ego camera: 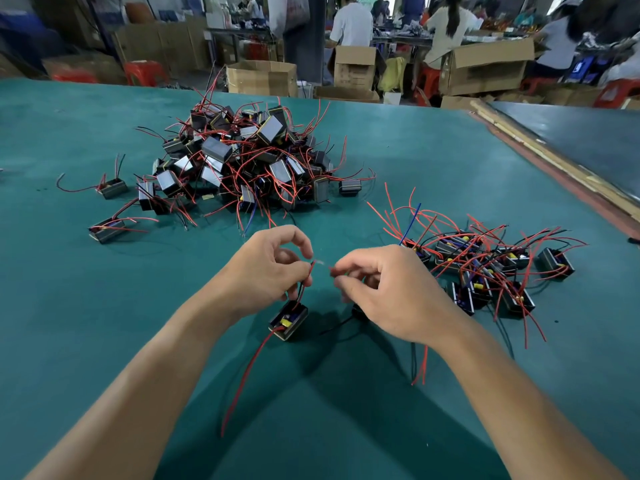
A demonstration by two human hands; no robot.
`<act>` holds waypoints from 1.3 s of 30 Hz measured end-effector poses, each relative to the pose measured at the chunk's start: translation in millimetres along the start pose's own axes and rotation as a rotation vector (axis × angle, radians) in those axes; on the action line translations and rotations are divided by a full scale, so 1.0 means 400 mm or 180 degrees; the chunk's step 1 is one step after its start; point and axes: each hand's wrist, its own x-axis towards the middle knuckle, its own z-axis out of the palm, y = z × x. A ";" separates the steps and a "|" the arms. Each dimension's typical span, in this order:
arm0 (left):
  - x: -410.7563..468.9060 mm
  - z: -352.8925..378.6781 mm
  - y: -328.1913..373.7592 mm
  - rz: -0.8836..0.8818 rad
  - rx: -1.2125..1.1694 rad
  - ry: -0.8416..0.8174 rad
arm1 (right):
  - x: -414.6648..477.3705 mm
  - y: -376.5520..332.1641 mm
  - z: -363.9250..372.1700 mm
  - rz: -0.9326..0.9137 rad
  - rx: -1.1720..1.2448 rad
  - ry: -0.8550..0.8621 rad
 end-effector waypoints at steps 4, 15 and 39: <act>-0.003 0.000 -0.002 0.0031 0.0186 -0.0161 | 0.002 0.000 -0.002 0.0022 0.0025 0.0194; -0.008 -0.003 -0.003 0.0197 0.0638 0.0146 | 0.013 -0.004 -0.004 0.0549 0.0755 0.0740; -0.012 -0.002 -0.002 0.0556 0.0934 0.0047 | 0.013 0.002 0.011 0.0213 0.0310 0.0667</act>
